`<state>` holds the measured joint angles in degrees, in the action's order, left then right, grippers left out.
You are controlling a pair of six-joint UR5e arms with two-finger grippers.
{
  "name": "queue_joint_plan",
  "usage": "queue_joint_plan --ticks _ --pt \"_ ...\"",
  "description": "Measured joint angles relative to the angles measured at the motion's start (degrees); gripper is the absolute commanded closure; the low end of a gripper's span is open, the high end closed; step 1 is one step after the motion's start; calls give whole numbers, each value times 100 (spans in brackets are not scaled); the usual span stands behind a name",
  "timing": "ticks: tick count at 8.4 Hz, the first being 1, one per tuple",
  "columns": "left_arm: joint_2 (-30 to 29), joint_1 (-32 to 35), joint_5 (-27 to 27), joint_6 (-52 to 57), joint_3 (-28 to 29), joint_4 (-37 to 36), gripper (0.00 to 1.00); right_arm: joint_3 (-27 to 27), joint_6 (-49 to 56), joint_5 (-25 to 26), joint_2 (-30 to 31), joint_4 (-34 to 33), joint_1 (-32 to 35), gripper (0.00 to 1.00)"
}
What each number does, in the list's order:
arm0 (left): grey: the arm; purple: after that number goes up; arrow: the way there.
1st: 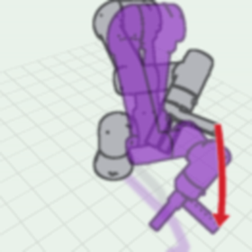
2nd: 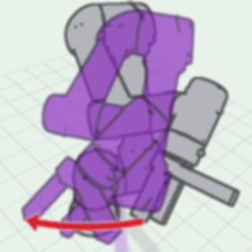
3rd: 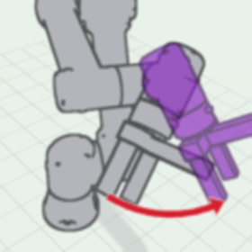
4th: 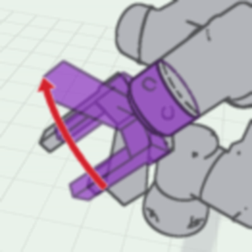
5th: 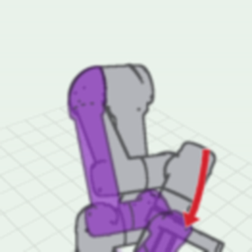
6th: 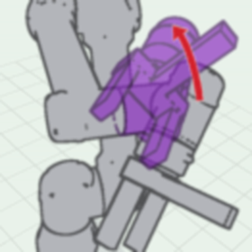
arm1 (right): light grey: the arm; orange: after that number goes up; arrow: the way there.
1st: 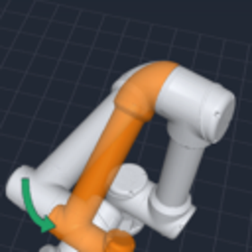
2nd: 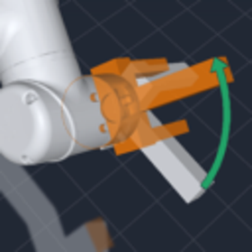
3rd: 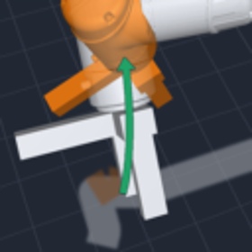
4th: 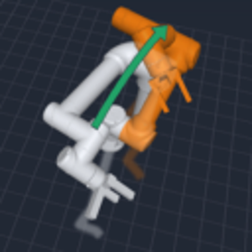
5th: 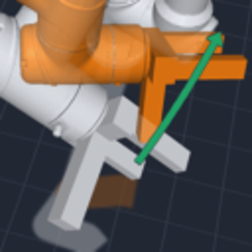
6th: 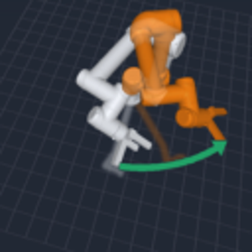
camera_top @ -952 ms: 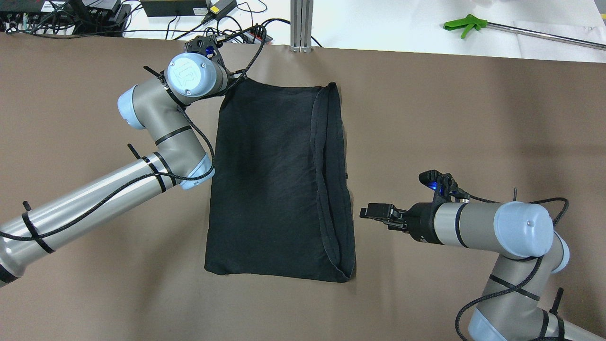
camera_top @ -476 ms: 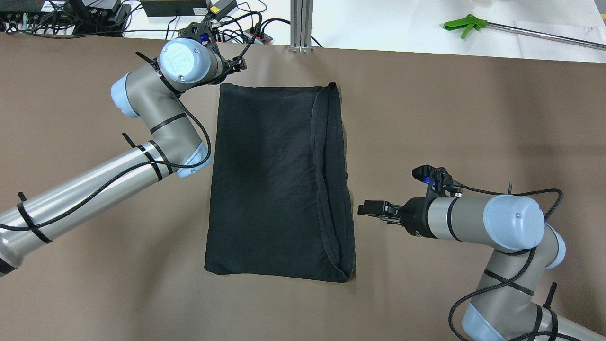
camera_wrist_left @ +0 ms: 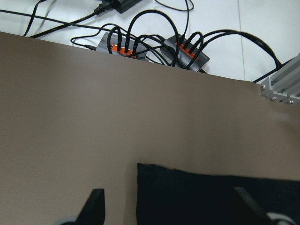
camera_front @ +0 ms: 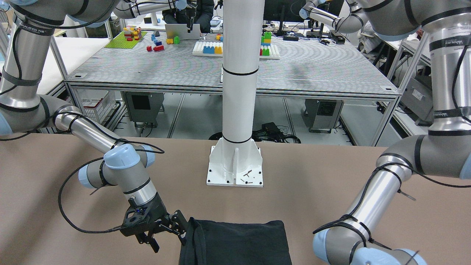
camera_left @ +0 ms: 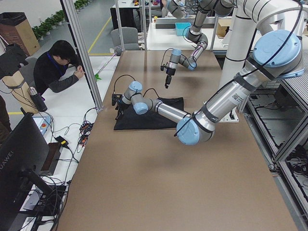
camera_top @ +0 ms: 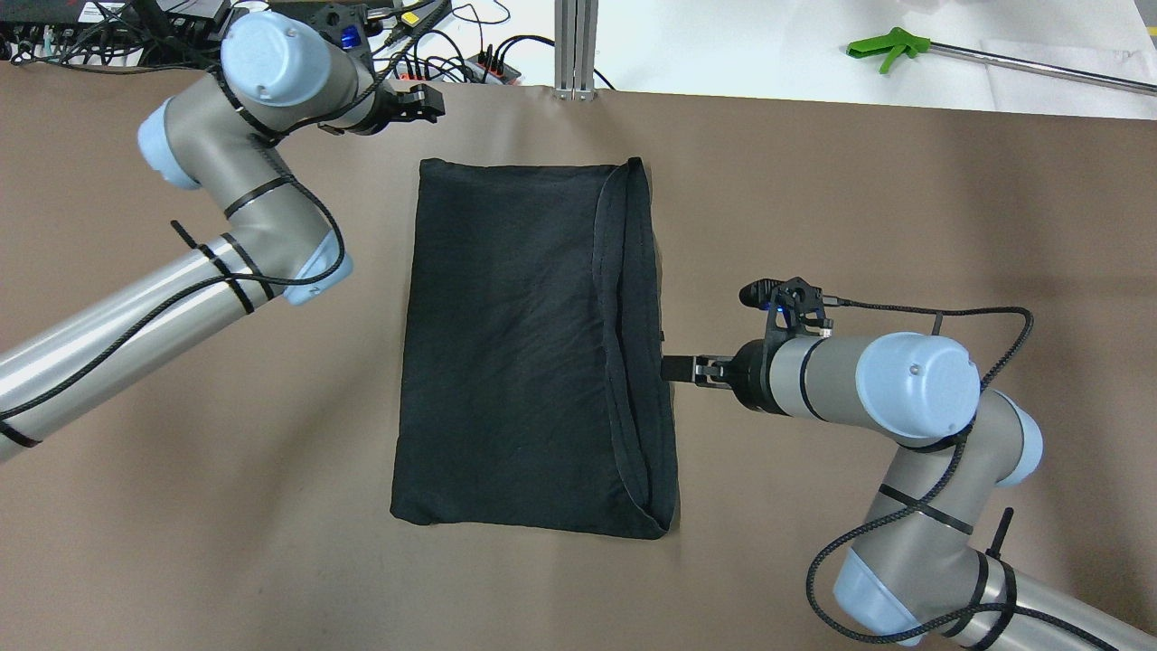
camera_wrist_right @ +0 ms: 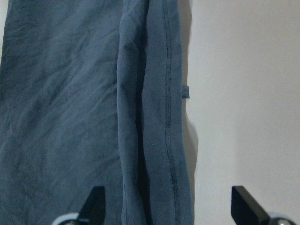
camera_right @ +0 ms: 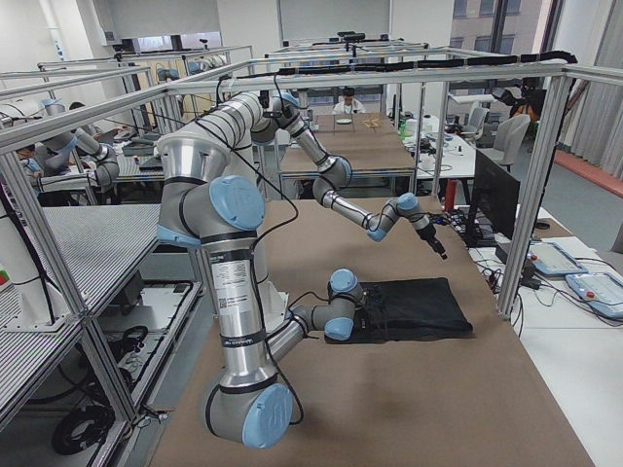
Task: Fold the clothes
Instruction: 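Release the shirt, withdraw the left gripper while the right gripper moves to the far corner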
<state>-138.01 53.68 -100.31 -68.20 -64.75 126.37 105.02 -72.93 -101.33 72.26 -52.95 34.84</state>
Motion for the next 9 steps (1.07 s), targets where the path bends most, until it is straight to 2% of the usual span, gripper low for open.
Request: queue_joint_plan --ticks 2,3,5,7,9 --pt "682 159 -491 454 -849 2 5 -171 304 868 -519 -606 95 6" --pt "960 182 -611 534 -1204 -1 5 -503 357 1125 -851 -719 196 6" --pt "1249 185 -691 582 -1557 7 5 -1689 383 1642 -1770 -579 319 7" --pt "1299 180 -691 595 -1598 10 5 -2827 370 1987 -2438 -194 344 11" --pt "1303 167 -654 610 -1571 7 5 -3742 367 2245 -3062 -64 344 18"
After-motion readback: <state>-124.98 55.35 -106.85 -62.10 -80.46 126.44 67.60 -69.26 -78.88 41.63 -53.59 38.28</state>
